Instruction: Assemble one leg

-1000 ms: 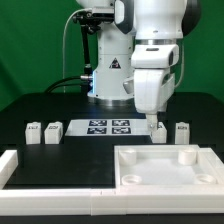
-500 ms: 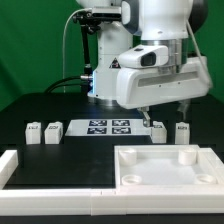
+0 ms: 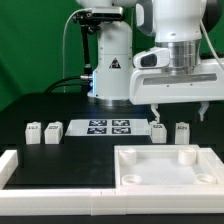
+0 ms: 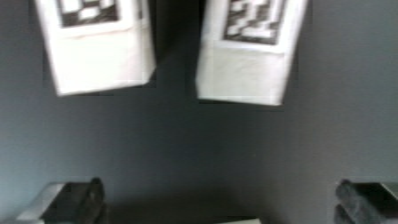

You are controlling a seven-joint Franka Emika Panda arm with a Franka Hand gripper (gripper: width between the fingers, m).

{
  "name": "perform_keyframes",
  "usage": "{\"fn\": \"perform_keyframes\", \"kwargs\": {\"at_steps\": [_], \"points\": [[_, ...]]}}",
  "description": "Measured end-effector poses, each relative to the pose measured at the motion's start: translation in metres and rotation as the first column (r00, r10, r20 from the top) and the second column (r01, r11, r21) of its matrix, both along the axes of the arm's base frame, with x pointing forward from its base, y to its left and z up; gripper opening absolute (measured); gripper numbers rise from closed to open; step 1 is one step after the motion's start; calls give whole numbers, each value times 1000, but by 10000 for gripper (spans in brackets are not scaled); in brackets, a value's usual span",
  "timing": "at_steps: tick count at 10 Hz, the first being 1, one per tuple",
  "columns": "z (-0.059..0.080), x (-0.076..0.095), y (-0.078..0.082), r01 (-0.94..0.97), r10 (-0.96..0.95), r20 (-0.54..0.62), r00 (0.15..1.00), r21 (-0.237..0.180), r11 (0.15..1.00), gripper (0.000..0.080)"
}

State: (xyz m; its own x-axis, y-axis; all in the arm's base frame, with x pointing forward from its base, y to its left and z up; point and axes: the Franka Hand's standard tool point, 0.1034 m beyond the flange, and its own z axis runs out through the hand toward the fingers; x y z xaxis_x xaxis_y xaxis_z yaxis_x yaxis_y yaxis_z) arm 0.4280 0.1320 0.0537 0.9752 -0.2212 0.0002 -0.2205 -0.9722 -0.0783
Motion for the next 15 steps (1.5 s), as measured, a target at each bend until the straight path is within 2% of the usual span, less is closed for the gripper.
{"fn": "perform_keyframes", "kwargs": {"at_steps": [1,5,8,9,10,12,13,15], "points": [[0,-1,4,24,-24,-3,1000,4,1000,649],[-1,-4,-1,-11,11,-70,997,-2,1000,649],[-1,-6,-6,-40,45,-298,953,23,999,649],[0,-15,-8,-53,68,-448,892,46,998,649],[-3,-7,-7,-47,68,-487,871,55,997,649],[-5,-17,-12,-47,91,-656,749,83,995,649],[-9,-16,-12,-42,96,-707,701,93,995,649],[-17,-21,-4,-43,89,-705,704,83,996,649]]}}
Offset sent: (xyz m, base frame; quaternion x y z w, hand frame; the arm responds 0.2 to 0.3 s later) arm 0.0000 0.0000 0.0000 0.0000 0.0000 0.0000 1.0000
